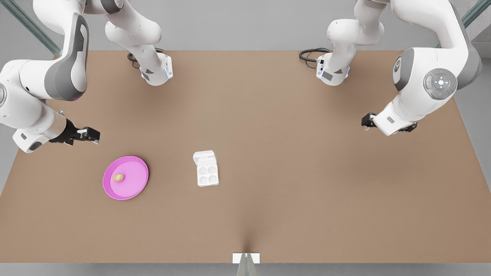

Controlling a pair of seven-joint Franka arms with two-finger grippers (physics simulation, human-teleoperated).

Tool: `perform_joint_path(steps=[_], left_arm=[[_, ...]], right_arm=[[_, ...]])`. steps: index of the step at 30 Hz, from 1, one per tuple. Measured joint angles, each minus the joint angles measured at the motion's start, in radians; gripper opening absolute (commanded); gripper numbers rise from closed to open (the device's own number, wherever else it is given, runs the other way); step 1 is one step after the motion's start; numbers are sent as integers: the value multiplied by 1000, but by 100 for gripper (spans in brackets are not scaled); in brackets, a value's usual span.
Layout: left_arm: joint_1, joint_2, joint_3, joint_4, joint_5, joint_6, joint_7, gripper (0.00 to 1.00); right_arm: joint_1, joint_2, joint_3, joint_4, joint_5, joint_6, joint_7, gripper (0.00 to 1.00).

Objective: Pack egg into the box and close the box lid

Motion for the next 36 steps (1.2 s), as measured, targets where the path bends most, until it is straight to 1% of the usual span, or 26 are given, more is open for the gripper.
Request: perform_joint_path(steps=[4,14,17,20,29,36], left_arm=[[-6,2,-1,-1,0,6,3,100],[-7,2,-3,-2,0,11,9,100],[-6,4,-4,-2,0,12,11,100],[-7,5,-6,-2,0,12,12,100],[-8,7,-8,-3,0,12,14,100],[-7,7,-8,-3,0,12,15,100]], right_arm=[[-6,66,0,-29,-17,50,-37,100],[-52,243,0,-241,-41,388,-480,100],[-53,256,0,-323,-45,497,-592,100],[-62,281,0,-360,-51,588,-692,100],[-73,304,0,-483,-83,793,-926,100],[-76,336,0,-484,-96,900,-1073,100]])
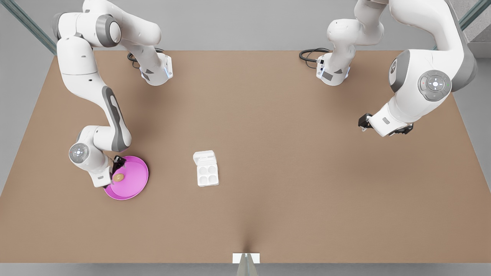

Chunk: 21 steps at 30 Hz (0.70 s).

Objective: Pack egg into the box and close the box lid

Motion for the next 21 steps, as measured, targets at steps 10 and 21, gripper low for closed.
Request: perform_joint_path(steps=[10,21], left_arm=[[0,1,0,0,0,0,1,100],[0,2,0,0,0,-1,2,100]], right_arm=[[-17,38,0,5,-2,33,-152,100],[-29,82,0,19,-2,42,-242,100]])
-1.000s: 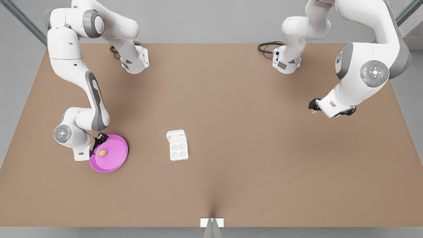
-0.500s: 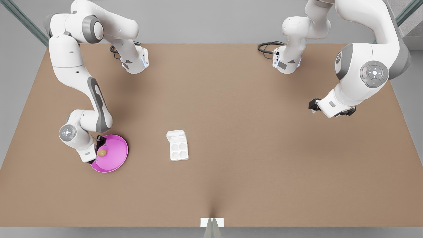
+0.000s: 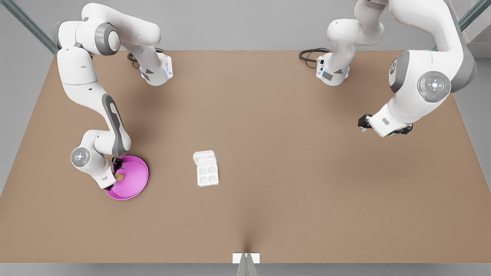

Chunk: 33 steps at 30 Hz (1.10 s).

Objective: Pack egg into the box and close the box lid

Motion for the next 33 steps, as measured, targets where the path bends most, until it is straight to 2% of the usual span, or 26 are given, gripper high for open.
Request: perform_joint_path(steps=[1,4,11,14,19,33], left_arm=[[0,0,0,0,0,0,0,100],[0,0,0,0,0,0,0,100],[0,1,0,0,0,1,0,100],[1,2,0,0,0,1,0,100],[0,3,0,0,0,1,0,100],[0,3,-1,0,0,1,1,100]], right_arm=[[1,1,0,1,0,1,-6,100],[0,4,0,5,0,2,-22,86],[-9,8,-1,15,0,4,-50,85],[-10,11,-2,17,0,4,-60,72],[-10,12,-2,17,0,5,-73,63],[-6,22,-2,14,0,5,-93,57]])
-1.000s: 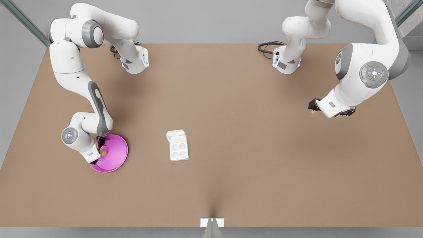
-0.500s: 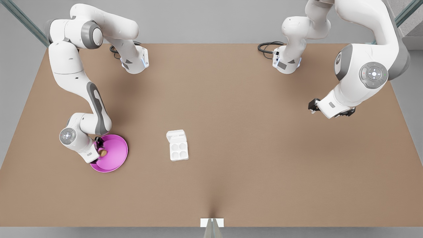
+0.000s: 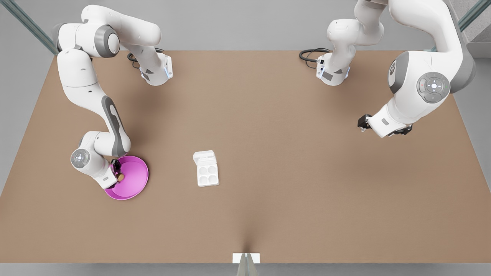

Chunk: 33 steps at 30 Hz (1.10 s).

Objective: Pack egg into the box and close the box lid

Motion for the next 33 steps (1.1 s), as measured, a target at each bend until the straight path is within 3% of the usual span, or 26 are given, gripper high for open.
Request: perform_joint_path(steps=[19,24,33], left_arm=[[0,1,0,0,0,0,0,100],[0,2,0,0,0,1,0,100],[0,3,0,0,0,1,0,100]], right_arm=[[16,-35,7,14,4,-41,-7,57],[154,-38,14,111,17,-120,38,57],[377,13,142,262,38,-196,222,57]])
